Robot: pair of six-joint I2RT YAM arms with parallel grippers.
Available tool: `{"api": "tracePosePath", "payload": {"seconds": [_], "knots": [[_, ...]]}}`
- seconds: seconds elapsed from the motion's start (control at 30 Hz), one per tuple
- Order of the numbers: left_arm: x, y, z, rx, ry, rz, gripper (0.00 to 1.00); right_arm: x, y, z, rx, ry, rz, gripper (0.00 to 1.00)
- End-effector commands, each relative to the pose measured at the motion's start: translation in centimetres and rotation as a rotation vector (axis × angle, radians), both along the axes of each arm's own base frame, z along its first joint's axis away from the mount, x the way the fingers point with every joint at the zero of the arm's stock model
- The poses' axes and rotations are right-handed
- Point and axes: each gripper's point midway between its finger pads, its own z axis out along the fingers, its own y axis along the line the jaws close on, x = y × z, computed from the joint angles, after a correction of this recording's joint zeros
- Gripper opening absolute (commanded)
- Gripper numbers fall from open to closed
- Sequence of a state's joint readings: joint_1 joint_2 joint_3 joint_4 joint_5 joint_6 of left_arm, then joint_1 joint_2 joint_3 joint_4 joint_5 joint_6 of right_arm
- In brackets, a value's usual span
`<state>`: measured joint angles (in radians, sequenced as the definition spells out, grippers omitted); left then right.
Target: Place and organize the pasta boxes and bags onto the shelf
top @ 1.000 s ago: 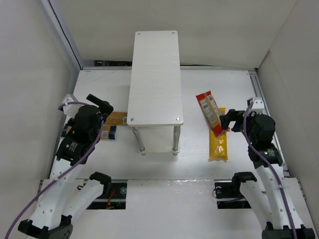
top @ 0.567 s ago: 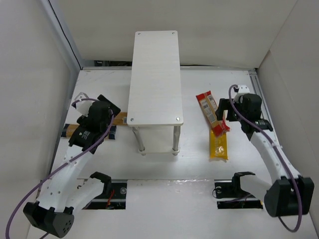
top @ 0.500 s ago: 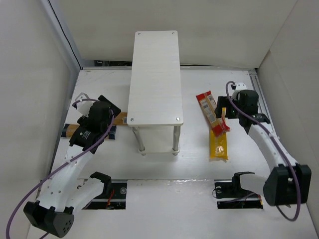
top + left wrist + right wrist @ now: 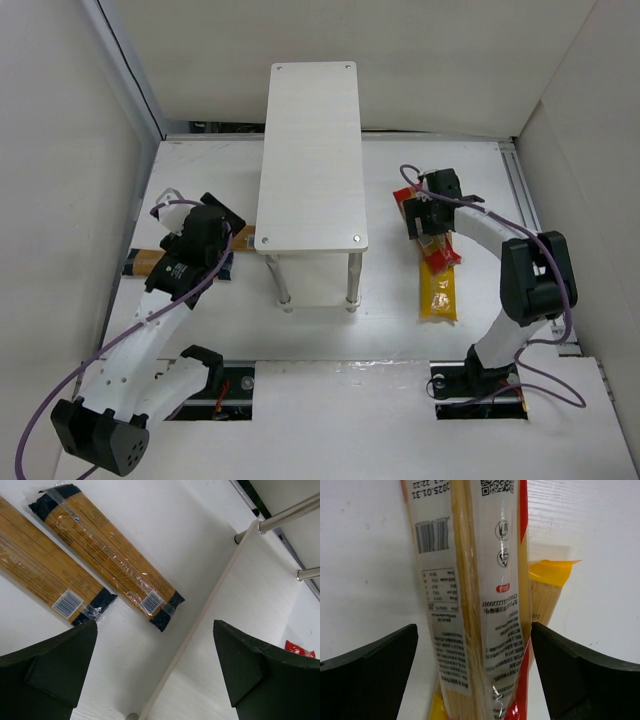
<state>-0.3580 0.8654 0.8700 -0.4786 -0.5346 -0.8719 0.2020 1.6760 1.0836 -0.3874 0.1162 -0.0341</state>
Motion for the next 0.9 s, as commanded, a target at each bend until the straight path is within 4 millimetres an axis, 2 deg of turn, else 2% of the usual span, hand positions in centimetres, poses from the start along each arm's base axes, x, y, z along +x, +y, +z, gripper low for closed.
{"api": "tracePosePath", "payload": {"seconds": [0.0,0.17,0.3,0.33,0.4,0.43,0.47,0.5,0.6,0.63,0.7,0.73,0.83,0.87], "knots": [[0.8,-0.5,0.0,-0.001,-0.017,-0.020,0.99,1.1,-1.7,0.5,-0.090,-0.004,-0.075,0.98],[1.0,-0.4,-0.5,0.010,0.000,-0.012,0.99,1.6,-1.2,0.1,-0.066,-0.014,-0.062,0.89],[1.1,-0.1,-0.6,0.025,0.004,0.005,0.99,1.8,-1.6,0.0,-0.085,-0.018,-0.074,0.64],[1.0,0.0,-0.8,0.028,0.013,0.005,0.99,1.6,-1.8,-0.1,-0.092,-0.010,-0.095,0.49],[0.8,0.2,-0.9,0.037,0.020,0.012,0.99,1.6,-1.9,0.4,-0.108,-0.026,-0.100,0.33],[0.9,0.1,-0.9,0.029,0.017,0.017,0.99,1.8,-1.8,1.6,-0.101,-0.056,-0.102,0.13],[0.8,0.2,-0.7,0.026,0.008,0.017,0.99,2.2,-1.7,2.5,-0.091,-0.090,-0.104,0.03],[0.8,0.2,-0.7,0.026,0.008,0.017,0.99,2.4,-1.0,3.4,-0.058,-0.115,-0.071,0.00],[0.9,0.1,-0.5,0.022,0.000,0.017,0.99,3.2,1.0,7.8,0.026,-0.258,0.046,0.00],[0.9,0.1,-0.5,0.022,0.000,0.017,0.99,3.0,3.0,8.9,0.109,-0.287,0.144,0.00],[0.9,0.1,-0.5,0.022,0.000,0.017,0.99,3.0,5.1,13.7,0.176,-0.445,0.291,0.00],[0.9,0.1,-0.5,0.022,0.000,0.017,0.99,2.1,7.3,14.9,0.256,-0.472,0.407,0.00],[1.0,-0.1,-0.8,0.009,0.000,0.015,0.99,1.1,10.2,18.6,0.321,-0.562,0.600,0.00],[0.9,0.0,-1.2,0.012,0.009,0.015,0.99,-0.1,12.2,19.5,0.379,-0.568,0.708,0.00]]}}
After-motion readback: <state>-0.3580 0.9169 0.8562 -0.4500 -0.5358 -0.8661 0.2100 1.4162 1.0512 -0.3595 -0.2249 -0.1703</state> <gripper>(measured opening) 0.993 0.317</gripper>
